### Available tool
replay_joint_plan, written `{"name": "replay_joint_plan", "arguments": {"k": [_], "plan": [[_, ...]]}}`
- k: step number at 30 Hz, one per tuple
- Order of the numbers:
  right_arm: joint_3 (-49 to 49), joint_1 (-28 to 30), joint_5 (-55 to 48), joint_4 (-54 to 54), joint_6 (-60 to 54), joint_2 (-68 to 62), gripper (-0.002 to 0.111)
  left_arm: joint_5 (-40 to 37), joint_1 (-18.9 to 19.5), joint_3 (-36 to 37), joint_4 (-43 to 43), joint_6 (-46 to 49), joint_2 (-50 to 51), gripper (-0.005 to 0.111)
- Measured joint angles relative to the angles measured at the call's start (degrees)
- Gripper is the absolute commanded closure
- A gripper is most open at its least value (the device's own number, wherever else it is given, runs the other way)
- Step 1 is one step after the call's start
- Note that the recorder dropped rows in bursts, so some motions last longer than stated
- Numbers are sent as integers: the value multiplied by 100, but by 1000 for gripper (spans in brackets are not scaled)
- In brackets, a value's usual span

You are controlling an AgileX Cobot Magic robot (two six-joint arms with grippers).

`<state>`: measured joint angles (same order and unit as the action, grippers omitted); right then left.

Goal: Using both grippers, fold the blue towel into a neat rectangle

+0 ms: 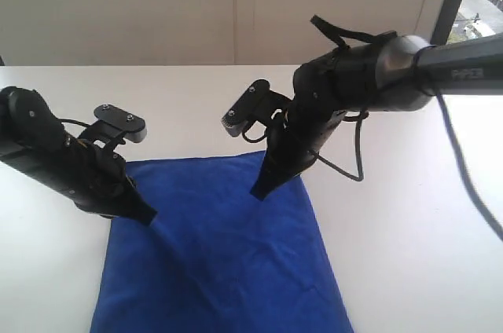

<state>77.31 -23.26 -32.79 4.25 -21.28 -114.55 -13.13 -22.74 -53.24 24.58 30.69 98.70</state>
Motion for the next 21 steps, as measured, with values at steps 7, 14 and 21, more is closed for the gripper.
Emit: {"name": "replay_joint_plan", "arguments": {"k": [7,14,21], "plan": [[581,555,-163,-2237,-1823,-728,108,130,74,-589,0,110,597,106],[915,733,-304,-3254,-2705,-1125,108,167,74,-738,0,146,641,106],[1058,932,7,-3189,-2384,-1288,108,167,74,-738,-11,288,641,106]]}}
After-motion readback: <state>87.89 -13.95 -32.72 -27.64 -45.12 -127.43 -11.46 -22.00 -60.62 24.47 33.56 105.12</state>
